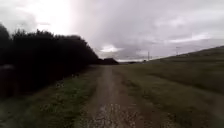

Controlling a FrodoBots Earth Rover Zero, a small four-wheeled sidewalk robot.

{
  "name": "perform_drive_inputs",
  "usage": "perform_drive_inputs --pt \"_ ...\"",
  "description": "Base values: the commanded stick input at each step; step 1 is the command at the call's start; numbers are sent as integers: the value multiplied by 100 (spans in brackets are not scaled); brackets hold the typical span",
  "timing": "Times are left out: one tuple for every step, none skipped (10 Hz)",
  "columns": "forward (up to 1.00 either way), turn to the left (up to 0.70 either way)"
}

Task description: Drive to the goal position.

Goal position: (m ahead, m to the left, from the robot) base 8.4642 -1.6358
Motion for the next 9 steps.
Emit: perform_drive_inputs --pt "70 0" --pt "70 0" --pt "0 0" --pt "0 0" --pt "0 0" --pt "0 0" --pt "0 0" --pt "0 0" --pt "0 0"
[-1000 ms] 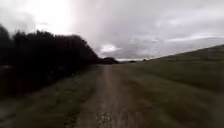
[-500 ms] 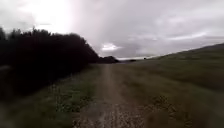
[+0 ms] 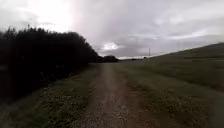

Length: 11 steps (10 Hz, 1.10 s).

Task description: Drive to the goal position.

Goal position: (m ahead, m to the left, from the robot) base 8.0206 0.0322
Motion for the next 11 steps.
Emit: perform_drive_inputs --pt "0 0" --pt "0 0" --pt "6 0" --pt "37 0" --pt "67 0" --pt "70 0" --pt "70 0" --pt "70 0" --pt "70 0" --pt "70 0" --pt "70 0"
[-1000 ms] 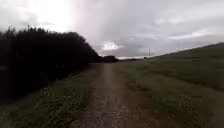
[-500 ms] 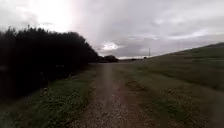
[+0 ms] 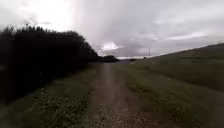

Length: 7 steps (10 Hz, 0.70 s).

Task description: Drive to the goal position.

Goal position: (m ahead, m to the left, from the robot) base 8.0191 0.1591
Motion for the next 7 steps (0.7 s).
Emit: perform_drive_inputs --pt "70 0" --pt "70 0" --pt "70 0" --pt "70 0" --pt "70 0" --pt "70 0" --pt "70 0"
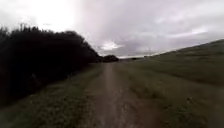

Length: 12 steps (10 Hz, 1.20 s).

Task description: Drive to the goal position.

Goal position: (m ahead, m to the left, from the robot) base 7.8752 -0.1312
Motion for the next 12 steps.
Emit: perform_drive_inputs --pt "70 0" --pt "70 0" --pt "70 0" --pt "70 0" --pt "70 0" --pt "70 0" --pt "70 0" --pt "70 0" --pt "70 0" --pt "70 0" --pt "70 0" --pt "70 0"
